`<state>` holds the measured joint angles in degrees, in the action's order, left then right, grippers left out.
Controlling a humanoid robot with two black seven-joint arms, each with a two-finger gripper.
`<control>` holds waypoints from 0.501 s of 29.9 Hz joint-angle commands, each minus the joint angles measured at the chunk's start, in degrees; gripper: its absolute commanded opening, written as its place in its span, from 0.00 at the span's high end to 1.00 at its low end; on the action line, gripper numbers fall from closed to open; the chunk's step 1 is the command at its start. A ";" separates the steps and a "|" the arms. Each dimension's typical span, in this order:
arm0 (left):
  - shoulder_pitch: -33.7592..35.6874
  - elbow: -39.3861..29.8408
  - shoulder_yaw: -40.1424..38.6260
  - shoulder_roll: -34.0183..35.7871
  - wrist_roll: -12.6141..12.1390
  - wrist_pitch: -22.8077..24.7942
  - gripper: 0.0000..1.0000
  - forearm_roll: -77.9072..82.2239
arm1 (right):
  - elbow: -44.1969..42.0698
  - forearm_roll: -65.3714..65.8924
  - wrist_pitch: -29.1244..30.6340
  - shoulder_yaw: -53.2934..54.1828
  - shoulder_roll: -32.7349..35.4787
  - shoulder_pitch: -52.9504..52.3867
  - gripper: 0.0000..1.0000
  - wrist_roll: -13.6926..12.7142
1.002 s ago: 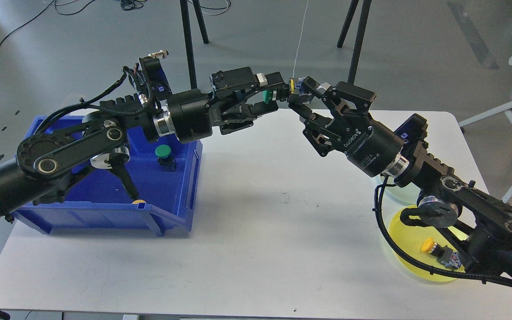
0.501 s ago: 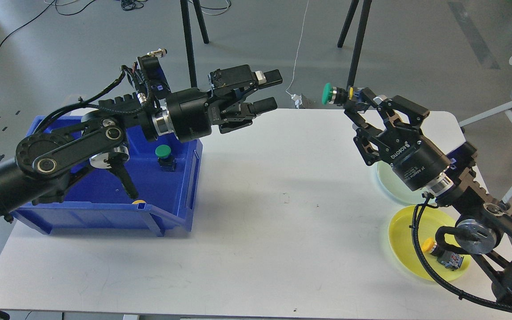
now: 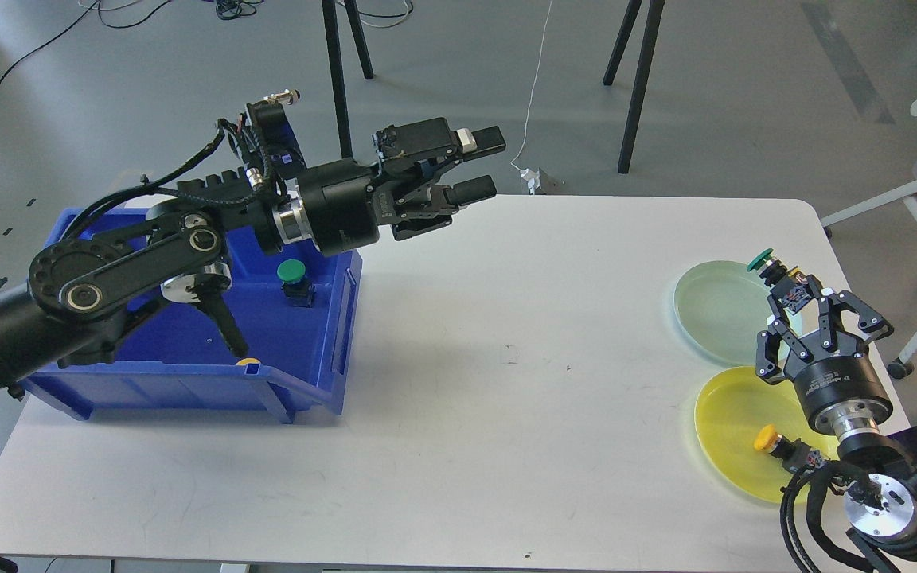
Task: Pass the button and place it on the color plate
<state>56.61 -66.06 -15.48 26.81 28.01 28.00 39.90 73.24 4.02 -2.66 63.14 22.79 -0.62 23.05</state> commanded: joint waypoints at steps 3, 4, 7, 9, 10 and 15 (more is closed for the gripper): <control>-0.09 -0.03 0.01 0.00 -0.01 0.00 0.21 0.00 | -7.39 -0.59 -7.18 0.14 -5.82 -5.43 0.93 -4.68; -0.09 -0.03 -0.08 0.00 -0.01 0.00 0.21 0.00 | -9.32 -0.59 -7.19 0.14 -6.87 -6.75 0.92 -5.29; -0.09 -0.03 -0.08 0.00 -0.01 0.00 0.21 0.00 | -12.33 -0.59 -7.28 0.92 -9.34 -8.78 0.90 -5.47; -0.09 -0.03 -0.08 0.09 -0.01 0.00 0.21 -0.17 | -13.03 -0.59 -7.54 1.28 -9.60 -9.39 0.81 -5.47; -0.09 -0.03 -0.08 0.09 -0.01 0.00 0.21 -0.35 | -13.64 -0.68 -7.63 1.37 -9.69 -9.66 0.73 -5.56; -0.27 -0.03 -0.17 -0.09 -0.01 0.00 0.21 -2.27 | -15.58 -2.61 -7.28 1.46 -10.40 -9.84 0.14 -5.47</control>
<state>56.44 -66.10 -15.60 26.85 28.00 28.00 39.04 58.46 2.51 -10.22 64.49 12.62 -10.39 17.49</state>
